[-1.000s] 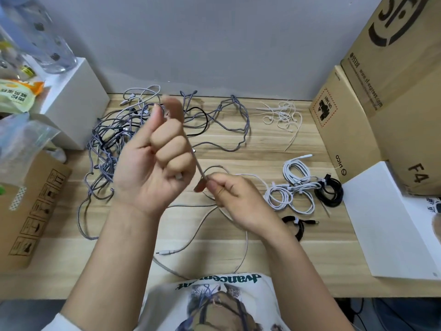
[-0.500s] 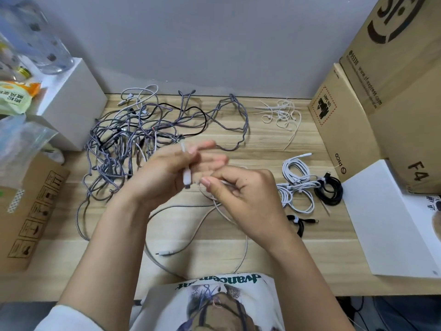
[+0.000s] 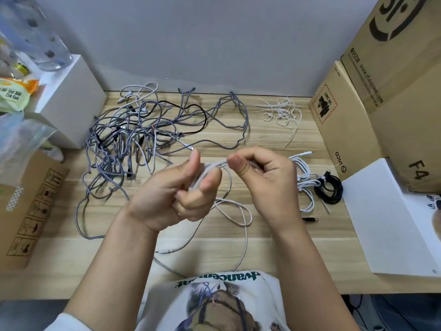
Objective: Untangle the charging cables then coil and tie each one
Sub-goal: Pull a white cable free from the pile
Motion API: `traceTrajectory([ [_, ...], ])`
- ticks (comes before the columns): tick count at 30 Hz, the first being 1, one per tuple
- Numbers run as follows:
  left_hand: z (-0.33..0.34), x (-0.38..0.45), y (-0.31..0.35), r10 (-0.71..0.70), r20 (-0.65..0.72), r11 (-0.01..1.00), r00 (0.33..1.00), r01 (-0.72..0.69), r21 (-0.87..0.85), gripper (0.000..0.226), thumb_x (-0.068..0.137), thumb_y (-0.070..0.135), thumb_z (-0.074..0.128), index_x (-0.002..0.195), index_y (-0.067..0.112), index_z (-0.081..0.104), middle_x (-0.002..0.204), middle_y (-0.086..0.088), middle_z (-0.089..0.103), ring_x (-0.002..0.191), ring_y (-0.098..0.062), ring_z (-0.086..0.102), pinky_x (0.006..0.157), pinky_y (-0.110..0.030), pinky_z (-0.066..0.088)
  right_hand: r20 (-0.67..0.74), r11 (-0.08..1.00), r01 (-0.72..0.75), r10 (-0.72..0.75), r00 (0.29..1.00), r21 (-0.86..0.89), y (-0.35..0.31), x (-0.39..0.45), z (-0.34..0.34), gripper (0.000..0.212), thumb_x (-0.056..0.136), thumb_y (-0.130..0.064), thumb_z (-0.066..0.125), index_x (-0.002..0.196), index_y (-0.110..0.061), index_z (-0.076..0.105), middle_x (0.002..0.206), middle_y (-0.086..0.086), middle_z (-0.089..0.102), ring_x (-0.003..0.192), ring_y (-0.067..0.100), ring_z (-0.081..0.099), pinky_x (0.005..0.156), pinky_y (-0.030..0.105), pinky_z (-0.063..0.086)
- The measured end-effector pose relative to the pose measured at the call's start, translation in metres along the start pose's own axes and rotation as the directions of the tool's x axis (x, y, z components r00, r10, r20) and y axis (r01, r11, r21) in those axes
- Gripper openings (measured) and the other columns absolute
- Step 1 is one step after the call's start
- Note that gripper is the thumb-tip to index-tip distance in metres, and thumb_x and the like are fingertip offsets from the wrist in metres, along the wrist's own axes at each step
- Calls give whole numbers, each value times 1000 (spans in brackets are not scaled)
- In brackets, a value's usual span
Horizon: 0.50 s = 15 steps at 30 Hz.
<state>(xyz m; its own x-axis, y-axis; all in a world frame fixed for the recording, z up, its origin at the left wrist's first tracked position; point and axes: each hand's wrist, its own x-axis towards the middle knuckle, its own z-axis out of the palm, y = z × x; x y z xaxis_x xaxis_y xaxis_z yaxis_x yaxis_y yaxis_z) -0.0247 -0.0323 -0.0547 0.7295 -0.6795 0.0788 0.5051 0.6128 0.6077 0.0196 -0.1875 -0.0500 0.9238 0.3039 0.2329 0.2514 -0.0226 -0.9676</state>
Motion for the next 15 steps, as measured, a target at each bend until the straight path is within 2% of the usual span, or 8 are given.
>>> traceTrajectory([
  [2,10,3,6,110,8,987,994,-109,-121,28,102,24,35,98,3,54,51,8,19,41,-6,11,42,-20,11,70,1000,-6,7,998,-24,1,3,3,19,84,-35,61,65,-32,60,56,5,53,54,12,43,54,26,33],
  [4,17,4,14,208,-66,956,976,-218,-198,25,101,12,33,111,-5,49,53,4,20,42,-6,13,43,-21,11,146,997,-32,41,988,-65,1,5,5,22,88,-31,54,66,-30,58,52,-12,48,53,1,40,54,18,31],
  [7,22,5,24,316,-207,911,926,-357,-206,40,100,9,32,136,-9,26,59,-2,36,45,-10,26,47,-22,23,301,986,-121,150,942,-111,3,2,11,29,92,-24,53,64,-31,55,47,-19,46,50,-3,42,53,9,30],
  [9,24,12,23,387,-413,907,825,-421,8,48,98,10,32,140,-9,16,61,-1,52,44,-7,38,48,-18,34,362,966,-140,214,907,-219,3,-4,15,36,94,-20,55,61,-33,53,46,-16,47,50,0,42,53,14,32],
  [10,23,16,18,443,-517,895,732,-395,207,47,96,10,33,137,-10,22,63,2,60,42,-3,44,46,-14,38,371,945,-109,224,901,-307,3,-6,16,34,94,-21,55,62,-33,55,49,-12,49,53,3,44,56,21,35],
  [11,18,18,10,491,-543,871,681,-377,315,41,94,11,34,129,-9,33,66,2,67,44,-1,51,45,-12,42,377,917,-63,224,899,-395,2,-7,17,28,93,-24,54,67,-31,61,54,-6,53,58,10,47,59,29,37],
  [13,16,19,1,513,-525,849,679,-311,428,20,95,8,33,110,1,43,79,-7,74,58,-8,67,53,-14,53,369,857,-16,238,899,-515,2,-7,14,21,92,-27,53,82,-23,71,64,2,60,69,24,53,64,36,41],
  [15,15,21,0,485,-519,855,703,-258,449,14,96,6,32,109,8,39,86,-12,73,73,-16,72,62,-18,56,364,847,-20,249,897,-531,2,-9,11,21,92,-27,53,85,-20,72,58,-3,53,68,22,49,66,36,40],
])
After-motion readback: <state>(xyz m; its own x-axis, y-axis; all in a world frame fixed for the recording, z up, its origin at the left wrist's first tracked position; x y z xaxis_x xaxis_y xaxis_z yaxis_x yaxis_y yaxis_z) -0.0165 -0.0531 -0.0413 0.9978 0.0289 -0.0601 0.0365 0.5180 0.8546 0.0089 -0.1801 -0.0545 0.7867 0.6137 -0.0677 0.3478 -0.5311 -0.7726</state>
